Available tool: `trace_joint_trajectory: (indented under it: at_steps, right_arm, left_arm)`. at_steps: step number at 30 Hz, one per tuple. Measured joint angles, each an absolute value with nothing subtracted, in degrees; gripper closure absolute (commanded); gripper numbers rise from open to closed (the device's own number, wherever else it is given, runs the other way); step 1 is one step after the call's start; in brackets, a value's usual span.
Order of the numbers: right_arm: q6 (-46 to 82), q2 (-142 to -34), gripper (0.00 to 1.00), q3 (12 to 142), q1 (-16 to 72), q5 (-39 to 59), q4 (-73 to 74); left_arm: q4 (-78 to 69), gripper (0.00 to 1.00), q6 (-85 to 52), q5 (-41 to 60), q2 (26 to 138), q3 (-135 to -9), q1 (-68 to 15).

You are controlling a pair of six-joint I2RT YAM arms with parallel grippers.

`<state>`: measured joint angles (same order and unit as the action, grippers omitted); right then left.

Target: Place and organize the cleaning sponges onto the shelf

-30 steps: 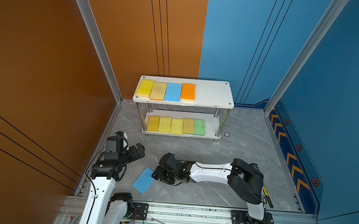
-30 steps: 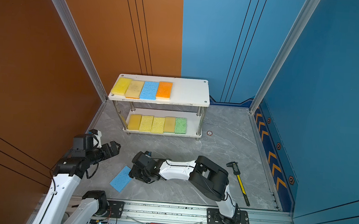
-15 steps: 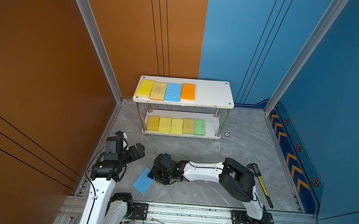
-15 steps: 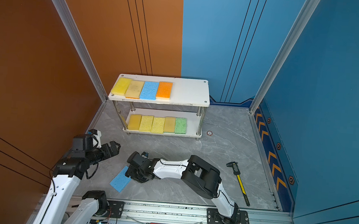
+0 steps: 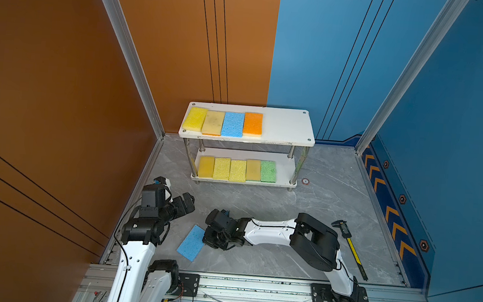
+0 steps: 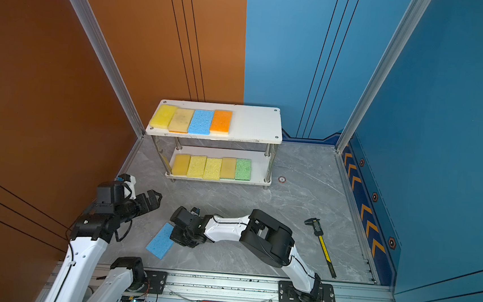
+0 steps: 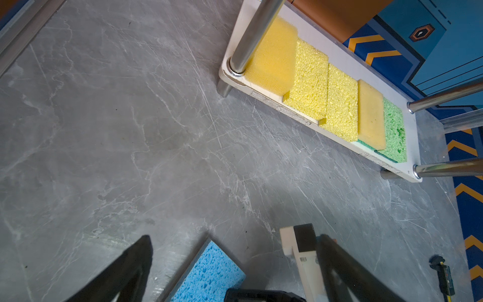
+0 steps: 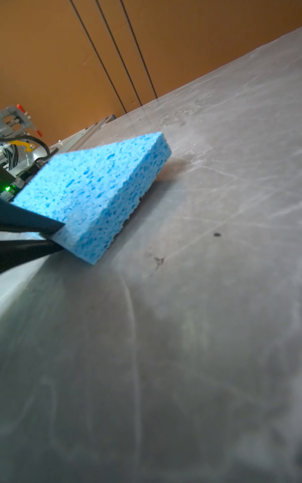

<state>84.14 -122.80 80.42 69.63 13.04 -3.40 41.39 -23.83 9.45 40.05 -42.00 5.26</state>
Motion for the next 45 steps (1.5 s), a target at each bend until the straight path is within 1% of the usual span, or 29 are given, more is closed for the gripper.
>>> trace_joint_trajectory:
  at_steps: [1, 8, 14, 17, 23, 26, 30, 33, 38, 45]
  right_arm:
    - [84.1, -122.8, 1.0, 80.4, 69.5, 13.0, -3.4]
    - [81.9, -122.3, 1.0, 79.6, 68.8, 12.8, -3.3]
    - [77.9, -114.3, 1.0, 70.9, 64.0, 10.9, -3.1]
    - [75.1, -110.1, 1.0, 66.8, 60.4, 11.1, -2.1]
    - [64.1, -105.1, 1.0, 64.1, 55.5, 14.0, -3.5]
    - [57.3, -101.1, 1.0, 63.3, 53.8, 16.0, -6.8]
    - [49.4, -94.1, 1.0, 62.4, 50.5, 20.2, -11.1]
    - [44.8, -89.6, 1.0, 62.4, 47.0, 23.8, -13.5]
    - [38.8, -84.1, 1.0, 62.7, 42.6, 28.6, -18.4]
    - [33.7, -81.2, 1.0, 65.3, 40.9, 34.0, -23.0]
  left_arm:
    - [41.4, 0.02, -23.8, 9.5, 40.0, -42.0, 5.3]
    - [41.4, 0.02, -23.8, 9.7, 39.9, -42.0, 5.3]
    - [41.1, 0.02, -23.4, 12.7, 40.2, -42.0, 5.3]
    - [39.7, 0.02, -23.0, 15.9, 40.6, -41.6, 5.2]
    - [34.8, 0.02, -22.8, 27.2, 42.6, -38.8, 4.3]
    - [31.0, 0.02, -23.5, 34.7, 45.6, -37.8, 1.9]
    - [25.5, 0.02, -25.6, 43.8, 49.6, -37.5, -3.4]
    - [21.6, 0.02, -27.1, 48.1, 50.8, -37.5, -7.3]
    - [14.9, 0.02, -31.1, 52.0, 50.9, -37.5, -11.0]
    - [7.9, 0.01, -35.1, 53.6, 52.9, -37.5, -15.7]
